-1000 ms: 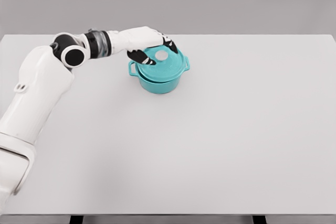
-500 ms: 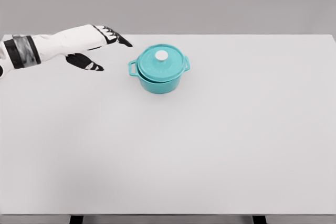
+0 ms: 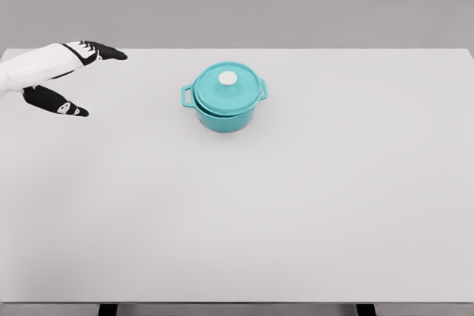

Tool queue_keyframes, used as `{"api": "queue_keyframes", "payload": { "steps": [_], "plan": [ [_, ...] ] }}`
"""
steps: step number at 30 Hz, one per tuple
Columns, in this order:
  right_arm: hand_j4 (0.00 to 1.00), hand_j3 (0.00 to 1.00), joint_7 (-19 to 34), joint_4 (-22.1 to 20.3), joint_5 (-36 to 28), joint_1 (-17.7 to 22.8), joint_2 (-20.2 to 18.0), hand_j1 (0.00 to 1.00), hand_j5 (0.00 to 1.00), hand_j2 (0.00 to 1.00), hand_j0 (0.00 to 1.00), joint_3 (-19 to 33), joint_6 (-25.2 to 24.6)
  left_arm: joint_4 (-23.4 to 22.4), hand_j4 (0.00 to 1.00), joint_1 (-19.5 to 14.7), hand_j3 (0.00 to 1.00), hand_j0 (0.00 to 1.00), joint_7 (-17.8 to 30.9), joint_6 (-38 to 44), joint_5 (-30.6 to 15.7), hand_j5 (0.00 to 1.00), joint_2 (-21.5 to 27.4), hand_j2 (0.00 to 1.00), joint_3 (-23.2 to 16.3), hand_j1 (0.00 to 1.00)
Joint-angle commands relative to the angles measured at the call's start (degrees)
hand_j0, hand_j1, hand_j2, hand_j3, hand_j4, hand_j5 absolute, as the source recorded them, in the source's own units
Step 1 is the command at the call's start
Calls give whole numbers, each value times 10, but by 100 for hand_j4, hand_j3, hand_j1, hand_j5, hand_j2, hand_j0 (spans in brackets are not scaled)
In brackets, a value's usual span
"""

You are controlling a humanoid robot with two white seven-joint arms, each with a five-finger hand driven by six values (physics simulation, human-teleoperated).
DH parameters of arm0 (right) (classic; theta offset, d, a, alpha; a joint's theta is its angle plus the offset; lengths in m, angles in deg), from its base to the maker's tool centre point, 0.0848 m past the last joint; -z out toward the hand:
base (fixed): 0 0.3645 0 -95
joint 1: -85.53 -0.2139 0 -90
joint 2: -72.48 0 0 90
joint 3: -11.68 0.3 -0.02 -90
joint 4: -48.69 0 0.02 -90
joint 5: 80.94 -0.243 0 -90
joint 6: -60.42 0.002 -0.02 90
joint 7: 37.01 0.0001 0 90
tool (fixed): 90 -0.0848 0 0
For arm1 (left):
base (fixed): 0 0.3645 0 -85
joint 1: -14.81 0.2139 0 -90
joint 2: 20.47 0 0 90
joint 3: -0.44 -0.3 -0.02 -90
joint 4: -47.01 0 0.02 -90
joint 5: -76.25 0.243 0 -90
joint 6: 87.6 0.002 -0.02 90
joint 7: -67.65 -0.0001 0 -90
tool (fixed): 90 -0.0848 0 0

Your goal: Cover the pot with left arm

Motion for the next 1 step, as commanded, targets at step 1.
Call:
{"api": "queue_keyframes", "payload": {
  "steps": [1],
  "plan": [
    [100,100,0,0,0,0,0,100,100,100,100,0,0,0,100,0,100,100,0,2,-4,100,1,100,1,100]
  ]
}}
